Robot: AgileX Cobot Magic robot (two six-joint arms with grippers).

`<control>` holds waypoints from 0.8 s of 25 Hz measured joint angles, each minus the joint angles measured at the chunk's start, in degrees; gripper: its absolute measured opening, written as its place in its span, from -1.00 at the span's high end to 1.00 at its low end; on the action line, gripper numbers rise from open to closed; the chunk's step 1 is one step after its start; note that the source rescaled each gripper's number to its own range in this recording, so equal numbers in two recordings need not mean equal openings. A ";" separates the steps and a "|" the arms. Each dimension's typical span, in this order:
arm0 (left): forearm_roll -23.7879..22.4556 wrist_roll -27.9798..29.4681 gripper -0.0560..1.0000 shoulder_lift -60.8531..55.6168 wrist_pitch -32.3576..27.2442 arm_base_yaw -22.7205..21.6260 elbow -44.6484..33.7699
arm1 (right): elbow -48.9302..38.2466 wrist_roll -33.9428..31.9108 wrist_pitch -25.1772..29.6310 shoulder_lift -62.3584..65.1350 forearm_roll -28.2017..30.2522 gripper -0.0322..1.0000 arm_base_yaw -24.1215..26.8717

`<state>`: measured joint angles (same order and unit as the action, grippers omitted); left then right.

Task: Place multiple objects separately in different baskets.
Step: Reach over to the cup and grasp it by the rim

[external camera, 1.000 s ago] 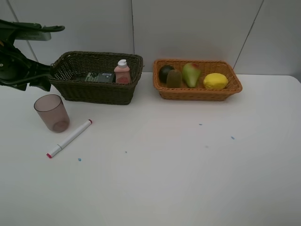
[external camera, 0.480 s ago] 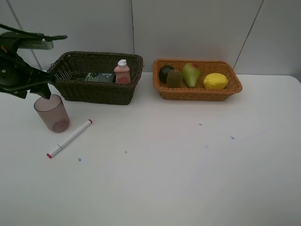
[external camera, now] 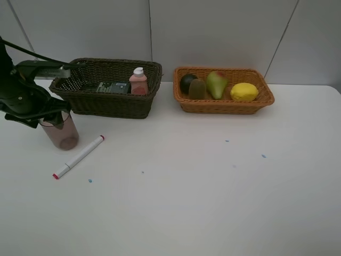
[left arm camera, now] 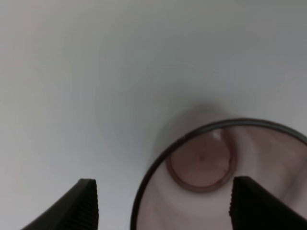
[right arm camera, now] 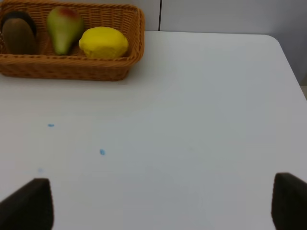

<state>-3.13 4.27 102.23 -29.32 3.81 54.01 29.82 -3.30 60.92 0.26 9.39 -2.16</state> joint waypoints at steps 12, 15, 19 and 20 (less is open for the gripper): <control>0.00 -0.66 -0.44 4.00 6.55 -0.06 0.00 | 0.00 0.00 0.00 0.00 0.00 -0.99 0.00; 0.00 -0.71 0.05 4.00 6.87 -0.06 0.00 | 0.00 0.00 0.00 0.00 0.00 -0.99 0.00; 0.13 -1.13 0.89 4.00 6.32 -0.06 0.00 | 0.00 0.00 0.00 0.00 0.00 -0.99 0.00; 0.13 -1.13 0.89 4.00 6.20 -0.06 0.00 | 0.00 0.00 0.00 0.00 0.00 -0.99 0.00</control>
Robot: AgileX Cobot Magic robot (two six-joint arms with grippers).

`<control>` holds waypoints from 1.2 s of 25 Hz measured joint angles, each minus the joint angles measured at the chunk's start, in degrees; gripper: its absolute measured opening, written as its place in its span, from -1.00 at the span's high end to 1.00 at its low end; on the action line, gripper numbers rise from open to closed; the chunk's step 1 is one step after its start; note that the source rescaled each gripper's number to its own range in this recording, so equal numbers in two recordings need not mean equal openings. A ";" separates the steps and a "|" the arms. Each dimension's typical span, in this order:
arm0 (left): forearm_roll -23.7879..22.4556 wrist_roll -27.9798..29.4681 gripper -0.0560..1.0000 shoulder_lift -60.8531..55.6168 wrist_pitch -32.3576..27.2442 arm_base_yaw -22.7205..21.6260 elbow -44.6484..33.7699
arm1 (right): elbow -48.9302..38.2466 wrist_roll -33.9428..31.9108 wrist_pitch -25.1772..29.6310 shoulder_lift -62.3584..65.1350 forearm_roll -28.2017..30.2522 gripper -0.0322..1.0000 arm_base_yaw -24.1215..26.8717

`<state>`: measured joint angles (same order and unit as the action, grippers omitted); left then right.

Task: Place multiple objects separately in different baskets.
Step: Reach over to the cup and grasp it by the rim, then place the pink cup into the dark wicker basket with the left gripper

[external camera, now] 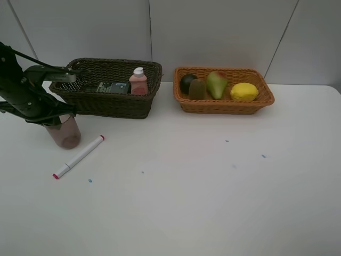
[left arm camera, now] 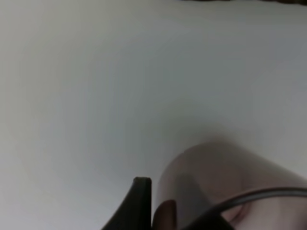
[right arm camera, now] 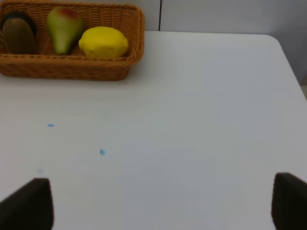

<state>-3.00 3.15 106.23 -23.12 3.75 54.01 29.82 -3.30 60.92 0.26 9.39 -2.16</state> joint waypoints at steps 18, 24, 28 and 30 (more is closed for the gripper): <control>1.37 -0.24 0.89 -10.57 -18.39 0.00 13.53 | 0.00 0.00 0.00 0.00 -0.06 -0.99 0.00; 1.79 -1.81 0.89 -12.88 -19.66 0.00 20.89 | 0.00 0.00 0.00 0.00 -0.06 -0.99 0.00; 1.79 -2.10 0.89 -11.68 -17.57 0.00 24.58 | 0.00 0.00 0.00 0.00 -0.06 -0.99 0.00; 1.79 -2.43 0.89 -10.18 -15.41 0.00 26.12 | 0.00 0.00 0.00 0.00 -0.06 -0.99 0.00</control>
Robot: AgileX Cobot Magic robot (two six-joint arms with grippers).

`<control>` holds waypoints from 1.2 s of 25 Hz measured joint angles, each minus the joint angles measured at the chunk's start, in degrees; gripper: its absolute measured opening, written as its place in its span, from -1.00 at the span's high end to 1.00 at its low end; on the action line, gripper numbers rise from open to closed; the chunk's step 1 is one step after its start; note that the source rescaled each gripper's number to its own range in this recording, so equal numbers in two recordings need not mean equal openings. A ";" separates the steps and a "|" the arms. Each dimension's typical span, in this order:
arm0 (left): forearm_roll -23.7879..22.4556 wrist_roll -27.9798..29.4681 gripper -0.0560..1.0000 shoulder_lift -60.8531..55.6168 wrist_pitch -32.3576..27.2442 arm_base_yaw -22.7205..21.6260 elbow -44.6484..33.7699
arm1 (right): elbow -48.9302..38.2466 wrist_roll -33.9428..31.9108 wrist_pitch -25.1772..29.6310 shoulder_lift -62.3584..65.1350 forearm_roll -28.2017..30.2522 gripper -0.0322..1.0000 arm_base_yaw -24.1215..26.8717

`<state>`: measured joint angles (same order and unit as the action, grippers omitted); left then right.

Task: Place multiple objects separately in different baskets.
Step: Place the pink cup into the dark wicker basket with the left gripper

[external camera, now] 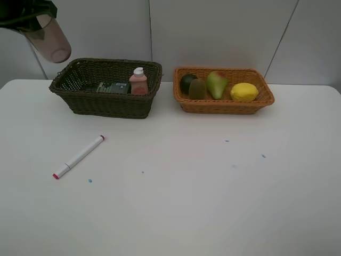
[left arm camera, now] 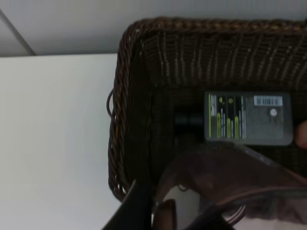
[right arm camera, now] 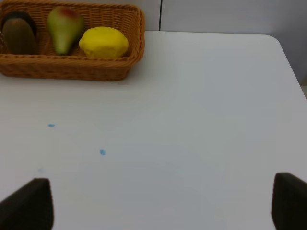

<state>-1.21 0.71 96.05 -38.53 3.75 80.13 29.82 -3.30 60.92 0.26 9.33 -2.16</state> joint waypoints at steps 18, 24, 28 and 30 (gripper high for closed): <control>1.21 -0.71 0.89 23.35 13.49 0.12 10.33 | 0.00 0.00 0.00 0.00 0.00 -0.99 0.00; 1.21 -0.71 0.89 25.87 14.25 0.12 10.33 | 0.00 0.00 0.00 0.00 0.05 -0.99 0.00; 1.21 -0.71 0.89 26.05 14.32 0.12 10.33 | 0.00 0.00 0.00 0.00 0.05 -0.99 0.00; 1.21 -0.71 0.89 26.05 14.39 0.12 10.37 | 0.00 0.00 0.00 0.00 0.05 -0.99 0.00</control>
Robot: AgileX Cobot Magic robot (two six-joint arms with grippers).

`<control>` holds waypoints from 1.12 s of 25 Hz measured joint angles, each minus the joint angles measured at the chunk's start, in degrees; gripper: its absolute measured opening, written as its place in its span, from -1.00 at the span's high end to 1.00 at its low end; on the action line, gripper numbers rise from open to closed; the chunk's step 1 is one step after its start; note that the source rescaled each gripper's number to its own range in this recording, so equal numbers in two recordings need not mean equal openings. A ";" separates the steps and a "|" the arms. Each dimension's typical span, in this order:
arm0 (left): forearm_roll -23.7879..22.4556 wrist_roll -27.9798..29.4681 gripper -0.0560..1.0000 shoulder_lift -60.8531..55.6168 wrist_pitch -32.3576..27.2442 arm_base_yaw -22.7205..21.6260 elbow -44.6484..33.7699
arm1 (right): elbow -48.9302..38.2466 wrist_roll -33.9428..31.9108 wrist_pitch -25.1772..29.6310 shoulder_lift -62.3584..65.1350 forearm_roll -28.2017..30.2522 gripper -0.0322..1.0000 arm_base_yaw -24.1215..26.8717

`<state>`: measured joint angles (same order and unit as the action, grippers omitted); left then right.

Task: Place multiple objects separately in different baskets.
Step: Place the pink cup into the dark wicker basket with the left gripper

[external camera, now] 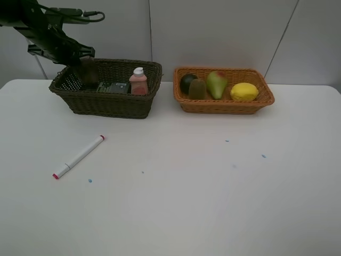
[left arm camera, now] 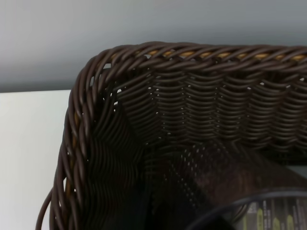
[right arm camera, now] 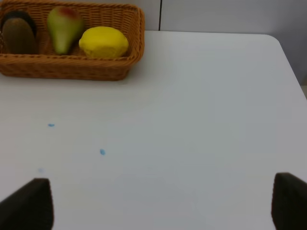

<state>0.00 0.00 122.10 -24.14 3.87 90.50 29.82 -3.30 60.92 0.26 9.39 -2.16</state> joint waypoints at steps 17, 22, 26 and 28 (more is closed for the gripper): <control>-0.87 0.00 -0.85 0.12 -1.16 0.00 0.13 | 0.00 0.00 0.00 0.00 0.00 -0.99 0.00; -0.81 0.00 -0.99 0.12 -1.11 0.00 0.13 | 0.00 0.00 0.00 0.00 0.00 -0.99 0.00; -0.81 0.00 -0.99 0.12 -1.11 0.00 0.13 | 0.00 0.00 0.00 0.00 0.00 -0.99 0.00; -0.77 0.00 -0.99 0.12 -1.11 0.00 0.13 | 0.00 0.00 0.00 0.00 0.00 -0.99 0.00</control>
<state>-0.77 0.00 122.22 -25.25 3.87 90.63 29.82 -3.30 60.92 0.26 9.39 -2.16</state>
